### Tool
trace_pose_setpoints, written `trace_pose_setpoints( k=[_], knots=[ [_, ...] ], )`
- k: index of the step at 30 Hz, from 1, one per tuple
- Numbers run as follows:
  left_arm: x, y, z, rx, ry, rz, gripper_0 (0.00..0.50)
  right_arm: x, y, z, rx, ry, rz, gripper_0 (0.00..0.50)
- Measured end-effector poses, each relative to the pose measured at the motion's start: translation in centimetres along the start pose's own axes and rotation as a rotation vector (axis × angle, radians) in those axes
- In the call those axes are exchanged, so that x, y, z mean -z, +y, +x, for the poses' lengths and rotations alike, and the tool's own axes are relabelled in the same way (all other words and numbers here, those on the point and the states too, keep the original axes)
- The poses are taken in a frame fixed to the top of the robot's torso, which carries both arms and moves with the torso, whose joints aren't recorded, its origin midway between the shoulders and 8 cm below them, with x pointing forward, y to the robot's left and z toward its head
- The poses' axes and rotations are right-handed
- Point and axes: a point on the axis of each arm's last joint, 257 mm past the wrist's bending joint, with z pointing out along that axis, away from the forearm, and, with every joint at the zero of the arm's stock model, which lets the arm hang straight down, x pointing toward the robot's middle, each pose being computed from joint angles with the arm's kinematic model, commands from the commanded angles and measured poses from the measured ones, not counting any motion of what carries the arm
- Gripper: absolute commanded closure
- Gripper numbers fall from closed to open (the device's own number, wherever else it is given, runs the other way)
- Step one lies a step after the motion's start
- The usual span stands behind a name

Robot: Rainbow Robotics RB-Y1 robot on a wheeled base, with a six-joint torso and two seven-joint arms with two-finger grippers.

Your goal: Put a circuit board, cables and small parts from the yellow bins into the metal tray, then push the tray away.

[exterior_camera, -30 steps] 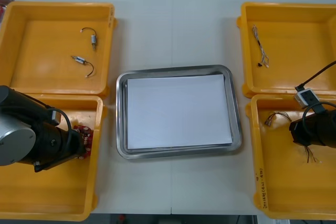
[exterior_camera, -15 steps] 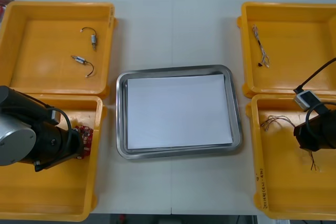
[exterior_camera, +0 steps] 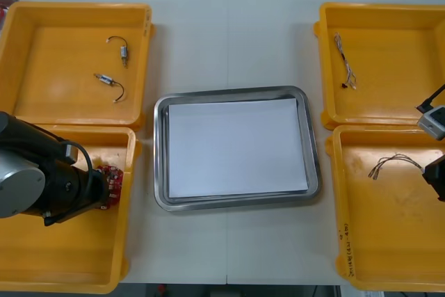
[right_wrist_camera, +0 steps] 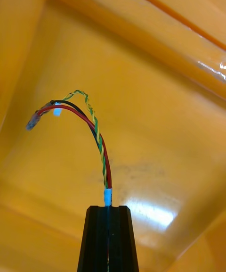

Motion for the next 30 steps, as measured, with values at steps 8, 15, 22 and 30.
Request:
trace_pose_setpoints(
  k=[8,15,22,30],
  knots=[
    [3.3,2.1,-2.0,0.062,-0.017,-0.035,0.500,3.8,0.5,-1.6,0.049,-0.066,0.012,0.500],
    [6.9,2.1,-2.8,0.052,-0.035,-0.046,0.499,6.2,1.1,-3.9,0.118,-0.147,0.060,0.500],
    [10.4,-0.7,-3.0,-0.045,-0.048,-0.031,0.499,6.8,1.4,-4.4,0.148,-0.158,0.065,0.500],
    [13.9,-6.5,-4.2,-0.180,-0.108,0.080,0.499,7.7,0.2,-4.0,0.182,-0.128,0.107,0.500]
  ],
)
